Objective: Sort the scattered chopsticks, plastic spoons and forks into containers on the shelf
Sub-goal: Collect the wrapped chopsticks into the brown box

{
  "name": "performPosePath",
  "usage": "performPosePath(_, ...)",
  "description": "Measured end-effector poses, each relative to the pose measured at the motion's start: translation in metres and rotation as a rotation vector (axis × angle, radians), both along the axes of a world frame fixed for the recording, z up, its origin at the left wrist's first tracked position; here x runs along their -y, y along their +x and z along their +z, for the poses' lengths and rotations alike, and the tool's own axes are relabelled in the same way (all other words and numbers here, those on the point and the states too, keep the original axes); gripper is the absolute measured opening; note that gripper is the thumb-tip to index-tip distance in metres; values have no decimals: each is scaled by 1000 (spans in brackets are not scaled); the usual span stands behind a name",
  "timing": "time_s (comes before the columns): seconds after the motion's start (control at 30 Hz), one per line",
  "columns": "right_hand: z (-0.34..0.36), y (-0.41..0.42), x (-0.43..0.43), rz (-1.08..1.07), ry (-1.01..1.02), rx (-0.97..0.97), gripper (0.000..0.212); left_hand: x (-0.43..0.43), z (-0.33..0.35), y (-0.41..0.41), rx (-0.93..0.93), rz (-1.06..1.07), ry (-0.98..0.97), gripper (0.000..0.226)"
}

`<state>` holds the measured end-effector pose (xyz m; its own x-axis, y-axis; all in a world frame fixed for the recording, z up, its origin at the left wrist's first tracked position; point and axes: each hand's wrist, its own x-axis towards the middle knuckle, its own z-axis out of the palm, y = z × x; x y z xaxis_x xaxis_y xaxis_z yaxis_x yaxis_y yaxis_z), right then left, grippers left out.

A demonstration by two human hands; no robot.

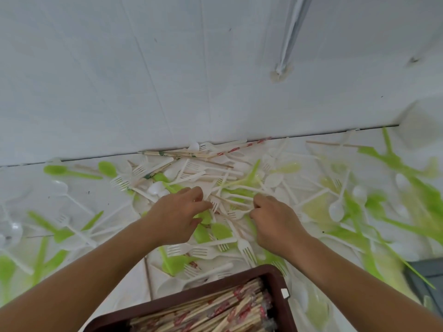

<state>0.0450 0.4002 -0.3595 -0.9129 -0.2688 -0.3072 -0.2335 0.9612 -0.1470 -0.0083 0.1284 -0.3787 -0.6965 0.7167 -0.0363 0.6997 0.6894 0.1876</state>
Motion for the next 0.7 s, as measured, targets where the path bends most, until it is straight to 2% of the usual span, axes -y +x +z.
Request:
performPosePath(0.07,0,2,3,-4,-21,-41,18,1,0,-2,-29,-18,22,43)
performPosePath(0.2,2,-1,9,41,39,24,44,2,-3,-4,-46,-10,48,31)
performPosePath(0.37,1,-4,26,103,6,-17,23,-8,-3,-6,-123,-91,75,31)
performPosePath(0.47,1,-4,32,115,-12,-30,18,-19,-6,-8,-186,-110,16,18)
performPosePath(0.7,8,-8,10,-118,-104,-57,19,-20,0,-8,-173,-27,-73,21)
